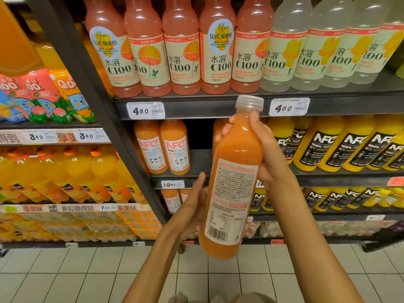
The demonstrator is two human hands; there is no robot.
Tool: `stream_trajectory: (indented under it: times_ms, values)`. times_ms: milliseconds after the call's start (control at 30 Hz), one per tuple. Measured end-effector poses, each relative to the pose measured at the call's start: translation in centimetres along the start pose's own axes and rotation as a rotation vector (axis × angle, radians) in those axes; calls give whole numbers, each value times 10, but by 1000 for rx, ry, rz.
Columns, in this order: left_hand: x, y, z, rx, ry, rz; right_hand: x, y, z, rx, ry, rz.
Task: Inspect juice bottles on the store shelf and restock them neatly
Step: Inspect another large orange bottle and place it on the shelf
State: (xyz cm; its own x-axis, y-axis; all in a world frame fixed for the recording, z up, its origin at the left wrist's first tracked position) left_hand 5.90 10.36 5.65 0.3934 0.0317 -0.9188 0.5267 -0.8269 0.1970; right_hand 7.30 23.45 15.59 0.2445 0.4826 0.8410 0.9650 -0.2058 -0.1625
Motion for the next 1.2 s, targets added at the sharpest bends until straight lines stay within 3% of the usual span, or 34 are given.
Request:
stream_trajectory:
  times_ms: [100, 200, 333, 467, 667, 800, 900, 1000, 1100, 1200]
  values:
    - [14, 4, -13, 118, 207, 68, 1, -4, -11, 134, -158, -2]
    - [19, 4, -14, 127, 273, 117, 4, -8, -7, 86, -196, 23]
    - [11, 8, -9, -73, 101, -24, 11, -2, 19, -173, 218, 42]
    - [-3, 6, -13, -221, -98, -79, 4, 12, 21, -224, 435, 39]
    - [7, 3, -7, -250, 45, -6, 5, 12, 17, -181, 120, 46]
    - [11, 7, -7, -115, 202, 67, -1, 12, 7, -26, -213, 39]
    - [11, 9, -16, -38, 274, 89, -3, 10, 2, 17, -247, 61]
    - [12, 6, -19, -54, 315, 51, -5, 8, 6, -136, -127, 13]
    - [6, 3, -15, -178, 255, -36, 2, 10, 14, -313, 192, -7]
    - [4, 2, -9, -234, 114, -97, 10, 13, 7, -291, 368, 4]
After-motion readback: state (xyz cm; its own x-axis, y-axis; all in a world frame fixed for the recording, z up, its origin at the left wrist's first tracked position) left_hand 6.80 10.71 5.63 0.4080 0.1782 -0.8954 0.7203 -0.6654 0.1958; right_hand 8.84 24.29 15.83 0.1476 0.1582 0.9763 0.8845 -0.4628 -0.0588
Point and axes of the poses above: each hand's wrist, its own y-axis away from the middle knuckle, its own z-axis out of the back of the hand, x = y × z, the point moved 5 cm from there along -y, towards the middle knuckle, and after that the axes turned 2 degrees about -z, right-handed, at the moved point
